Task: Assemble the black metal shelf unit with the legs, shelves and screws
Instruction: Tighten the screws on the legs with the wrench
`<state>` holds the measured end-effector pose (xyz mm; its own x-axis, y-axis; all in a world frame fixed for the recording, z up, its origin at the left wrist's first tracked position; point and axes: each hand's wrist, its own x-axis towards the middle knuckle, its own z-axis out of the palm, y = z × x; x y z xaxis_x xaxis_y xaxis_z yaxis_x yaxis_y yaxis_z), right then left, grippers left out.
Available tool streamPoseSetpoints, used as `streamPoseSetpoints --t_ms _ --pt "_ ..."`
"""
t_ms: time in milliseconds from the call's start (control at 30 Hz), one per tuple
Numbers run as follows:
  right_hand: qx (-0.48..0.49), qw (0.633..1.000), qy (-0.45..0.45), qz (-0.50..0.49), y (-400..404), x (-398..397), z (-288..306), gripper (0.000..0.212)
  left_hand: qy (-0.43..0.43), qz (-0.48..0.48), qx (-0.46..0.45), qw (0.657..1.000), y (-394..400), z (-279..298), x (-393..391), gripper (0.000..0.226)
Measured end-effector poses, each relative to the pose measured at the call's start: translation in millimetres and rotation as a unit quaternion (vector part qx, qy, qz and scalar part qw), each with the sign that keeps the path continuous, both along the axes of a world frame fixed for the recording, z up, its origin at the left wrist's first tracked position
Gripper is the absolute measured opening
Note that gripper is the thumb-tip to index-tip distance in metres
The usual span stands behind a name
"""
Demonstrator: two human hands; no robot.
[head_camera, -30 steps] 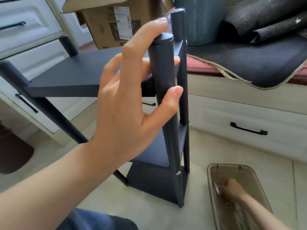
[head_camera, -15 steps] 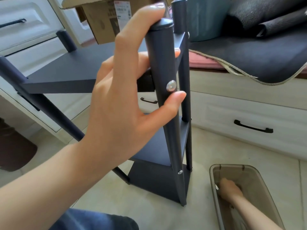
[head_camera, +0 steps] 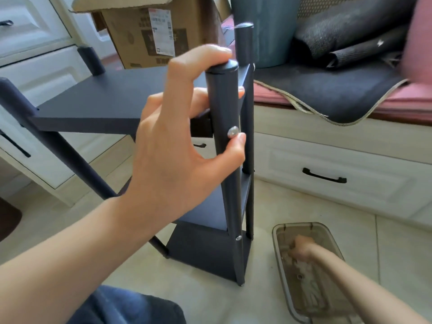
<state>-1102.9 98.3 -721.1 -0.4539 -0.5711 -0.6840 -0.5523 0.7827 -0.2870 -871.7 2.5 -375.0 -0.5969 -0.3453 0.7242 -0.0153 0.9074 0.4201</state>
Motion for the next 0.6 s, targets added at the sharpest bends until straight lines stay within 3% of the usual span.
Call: streamPoseSetpoints --t_ms 100,167,233,300,467,600 --pt "-0.043 0.999 0.018 0.004 12 0 47 0.027 0.013 -0.011 0.008 1.0 4 0 10 0.064" --pt "-0.086 0.996 0.03 0.005 17 5 84 0.019 0.011 -0.018 0.017 1.0 5 0 17 0.063" --pt "-0.13 0.991 0.02 0.003 21 13 126 0.03 0.007 -0.024 0.02 1.0 7 0 23 0.063" --pt "-0.204 0.978 -0.024 -0.031 25 25 174 0.027 0.006 -0.027 0.019 0.999 8 0 30 0.063" --pt "-0.372 0.9 -0.18 -0.141 46 72 290 0.015 -0.008 -0.052 0.014 0.999 8 2 44 0.064" --pt "-0.421 0.813 -0.303 -0.265 50 112 334 0.02 -0.025 -0.071 0.015 0.997 4 4 55 0.065"
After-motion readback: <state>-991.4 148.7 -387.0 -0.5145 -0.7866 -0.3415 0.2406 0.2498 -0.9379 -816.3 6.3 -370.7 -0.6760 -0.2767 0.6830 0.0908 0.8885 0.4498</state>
